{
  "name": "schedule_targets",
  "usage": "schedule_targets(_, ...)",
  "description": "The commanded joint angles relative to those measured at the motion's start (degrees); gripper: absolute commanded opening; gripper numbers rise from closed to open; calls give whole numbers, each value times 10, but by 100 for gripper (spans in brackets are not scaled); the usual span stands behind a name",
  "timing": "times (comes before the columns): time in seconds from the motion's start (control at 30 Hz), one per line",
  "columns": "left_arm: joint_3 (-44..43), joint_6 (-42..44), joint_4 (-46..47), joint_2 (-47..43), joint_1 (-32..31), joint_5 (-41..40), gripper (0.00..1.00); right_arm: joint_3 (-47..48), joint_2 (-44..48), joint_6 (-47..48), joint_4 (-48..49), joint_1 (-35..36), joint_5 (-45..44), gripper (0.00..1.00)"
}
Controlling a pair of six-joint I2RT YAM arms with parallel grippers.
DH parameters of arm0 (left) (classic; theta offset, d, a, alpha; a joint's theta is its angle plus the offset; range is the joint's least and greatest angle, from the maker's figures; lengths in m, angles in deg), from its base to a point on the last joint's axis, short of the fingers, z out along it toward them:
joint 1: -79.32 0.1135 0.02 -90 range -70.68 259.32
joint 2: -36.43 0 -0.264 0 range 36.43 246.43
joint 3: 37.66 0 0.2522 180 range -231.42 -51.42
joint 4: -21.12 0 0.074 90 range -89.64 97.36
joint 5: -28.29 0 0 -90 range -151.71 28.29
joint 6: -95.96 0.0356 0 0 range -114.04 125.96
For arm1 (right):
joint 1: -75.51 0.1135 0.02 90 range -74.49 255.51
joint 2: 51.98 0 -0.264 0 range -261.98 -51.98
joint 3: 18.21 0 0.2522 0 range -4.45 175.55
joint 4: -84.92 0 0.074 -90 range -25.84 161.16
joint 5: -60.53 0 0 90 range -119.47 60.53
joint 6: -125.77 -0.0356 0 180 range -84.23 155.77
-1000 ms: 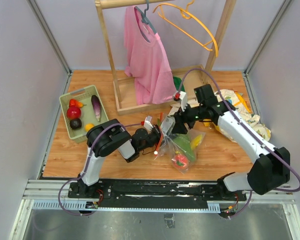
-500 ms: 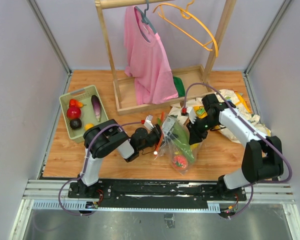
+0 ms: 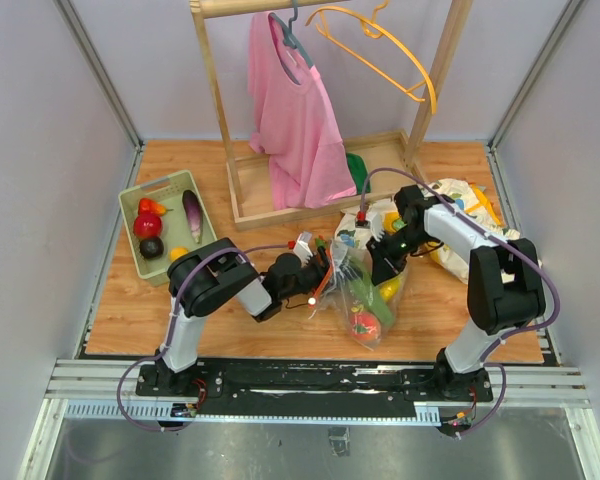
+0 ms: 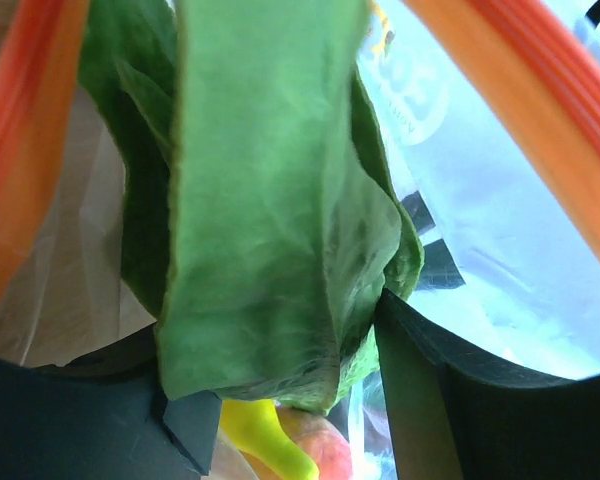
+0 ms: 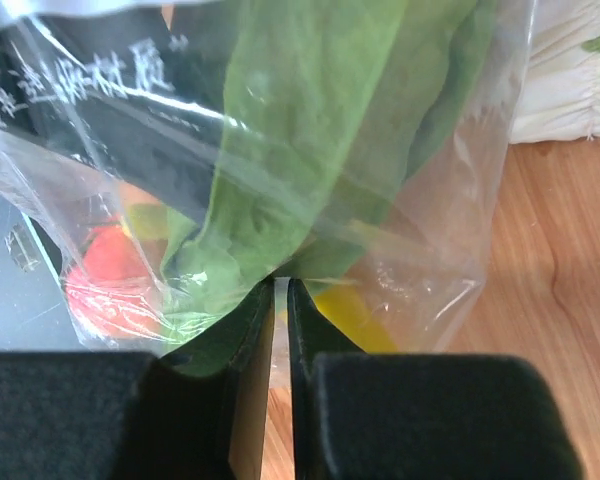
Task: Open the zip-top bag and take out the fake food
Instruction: Pick up the fake vegetable from the zipper food storage bag.
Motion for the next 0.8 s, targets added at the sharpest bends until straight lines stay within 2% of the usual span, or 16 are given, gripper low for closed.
schedule_targets(0.0, -40, 2, -31, 14, -12, 37, 61, 20, -3, -5, 15, 8, 59, 11)
schedule_targets(0.1, -55, 4, -54, 18, -12, 36, 59, 18, -5, -4, 16, 9, 74, 11)
schedule_targets(0.17, -60, 4, -59, 19, -12, 32, 52, 13, -4, -1, 16, 10, 76, 11)
schedule_targets(0.3, -54, 4, -49, 21, -11, 29, 20, 7, 9, 2, 17, 4, 64, 14)
schedule_targets(0.37, -46, 7, -35, 20, -9, 29, 8, 8, 25, 6, 15, -16, 69, 17)
schedule_targets(0.43, -32, 18, -19, 14, -6, 27, 1, 13, 46, 25, 4, -39, 80, 23)
schedule_targets(0.57, -11, 67, -14, -16, -3, 20, 0, 25, 92, 81, -32, -94, 125, 39)
schedule_targets(0.63, -6, 97, -14, -32, -3, 19, 0, 21, 112, 107, -29, -109, 118, 53)
schedule_targets(0.7, -3, 119, -10, -43, -3, 21, 0, 2, 123, 130, -11, -110, 101, 71)
schedule_targets(0.77, -1, 132, -4, -48, -3, 23, 0, -6, 115, 168, -15, -110, 107, 75)
